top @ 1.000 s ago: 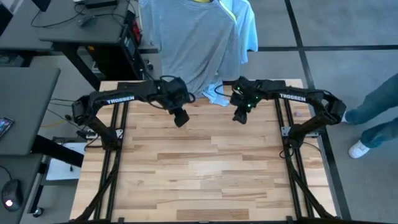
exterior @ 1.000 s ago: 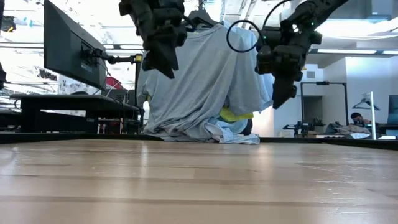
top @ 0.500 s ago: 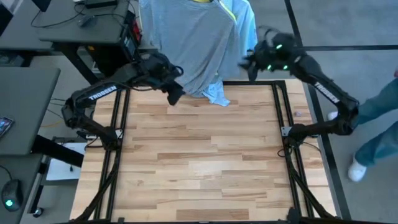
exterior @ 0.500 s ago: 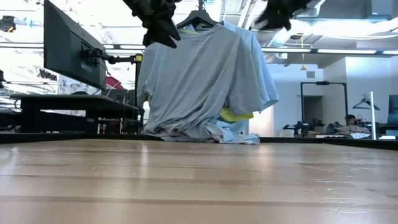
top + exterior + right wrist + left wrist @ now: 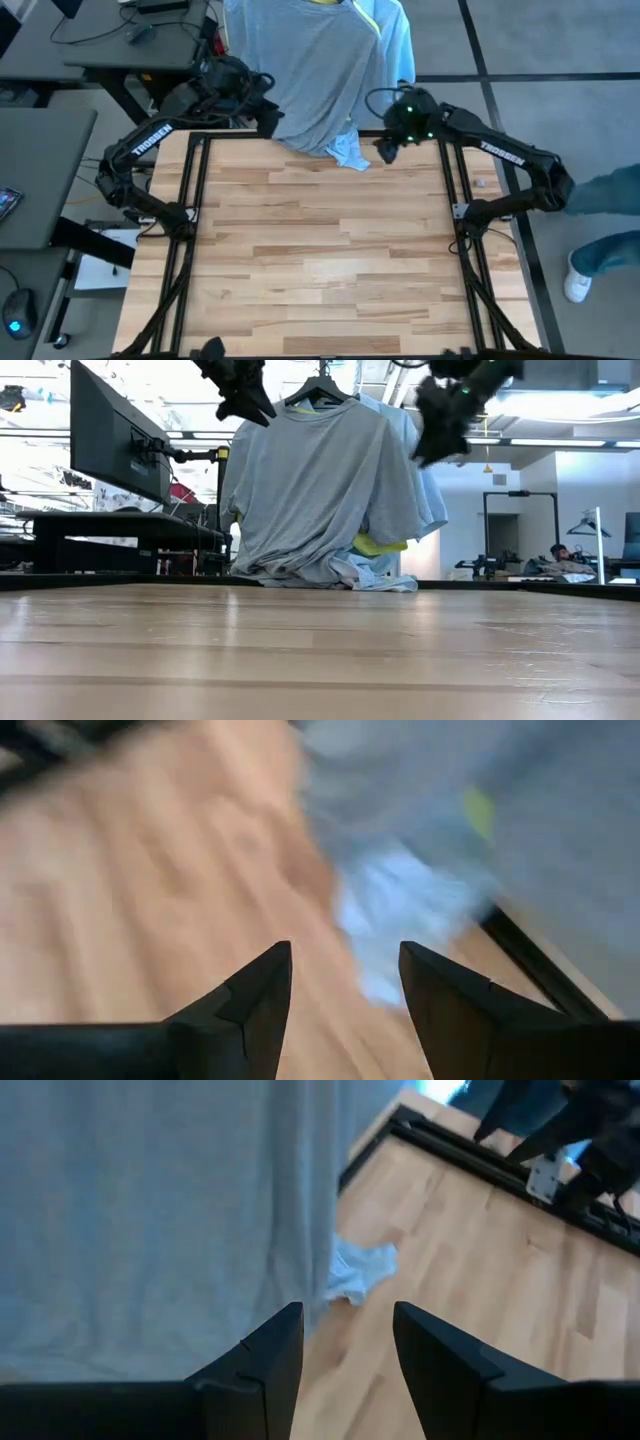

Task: Hang clothes
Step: Unhang the gray shirt from the clothes rack

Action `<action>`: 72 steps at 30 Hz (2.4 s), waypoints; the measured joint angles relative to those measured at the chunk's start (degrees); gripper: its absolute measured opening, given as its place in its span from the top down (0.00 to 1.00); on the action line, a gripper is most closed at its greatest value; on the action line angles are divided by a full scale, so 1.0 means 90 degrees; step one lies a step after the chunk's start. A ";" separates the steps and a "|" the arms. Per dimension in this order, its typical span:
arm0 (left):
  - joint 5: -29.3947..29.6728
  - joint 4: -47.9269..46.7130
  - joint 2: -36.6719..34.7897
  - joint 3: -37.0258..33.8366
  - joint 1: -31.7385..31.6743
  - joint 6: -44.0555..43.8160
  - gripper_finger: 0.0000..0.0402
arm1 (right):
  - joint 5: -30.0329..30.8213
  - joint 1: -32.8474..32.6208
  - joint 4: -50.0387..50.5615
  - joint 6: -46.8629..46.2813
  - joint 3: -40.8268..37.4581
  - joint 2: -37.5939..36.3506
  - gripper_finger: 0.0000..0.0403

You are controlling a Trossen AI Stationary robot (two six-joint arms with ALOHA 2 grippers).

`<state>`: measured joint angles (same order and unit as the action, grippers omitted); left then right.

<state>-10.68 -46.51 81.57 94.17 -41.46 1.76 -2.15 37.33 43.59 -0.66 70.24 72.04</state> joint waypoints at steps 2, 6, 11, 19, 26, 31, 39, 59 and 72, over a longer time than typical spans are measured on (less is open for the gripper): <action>0.0000 0.0007 -0.0059 0.0139 -0.0039 0.0087 0.65 | 0.0421 0.0231 0.0355 0.0183 0.0110 -0.0365 0.59; 0.0020 0.0047 -0.0175 0.0323 -0.0074 0.0083 0.65 | 0.0603 0.0751 -0.0210 0.0277 0.0717 -0.0906 0.61; 0.0051 0.0188 -0.0255 0.0333 -0.0076 -0.0097 0.65 | 0.0279 0.0515 -0.1094 0.0571 0.1452 -0.0763 0.61; 0.0057 0.0097 -0.0247 0.0333 -0.0077 -0.0109 0.65 | 0.0375 -0.0454 0.0102 0.0780 0.0835 0.0045 0.61; -0.0064 0.0052 -0.0269 0.0333 -0.0116 0.0219 0.65 | 0.1619 0.0249 0.0797 0.0649 0.0754 -0.0090 0.61; -0.0114 0.0054 -0.0256 0.0333 -0.0113 0.0566 0.65 | 0.0771 0.1122 -0.1110 0.0933 0.1258 0.0205 0.61; -0.0111 -0.0099 -0.0244 0.0333 -0.0113 0.0598 0.65 | -0.0293 0.1585 -0.2390 0.1644 0.2888 0.2039 0.61; -0.0100 -0.0347 -0.0244 0.0330 -0.0111 0.0513 0.65 | -0.0268 0.1704 -0.2985 0.2560 0.4010 0.2991 0.61; -0.0100 -0.0409 -0.0244 0.0330 -0.0111 0.0610 0.65 | -0.0295 0.1275 -0.2994 0.2342 0.4007 0.3039 0.61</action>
<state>-11.57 -50.19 79.37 97.14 -42.46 7.25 -4.81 48.80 16.64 20.41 106.30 99.39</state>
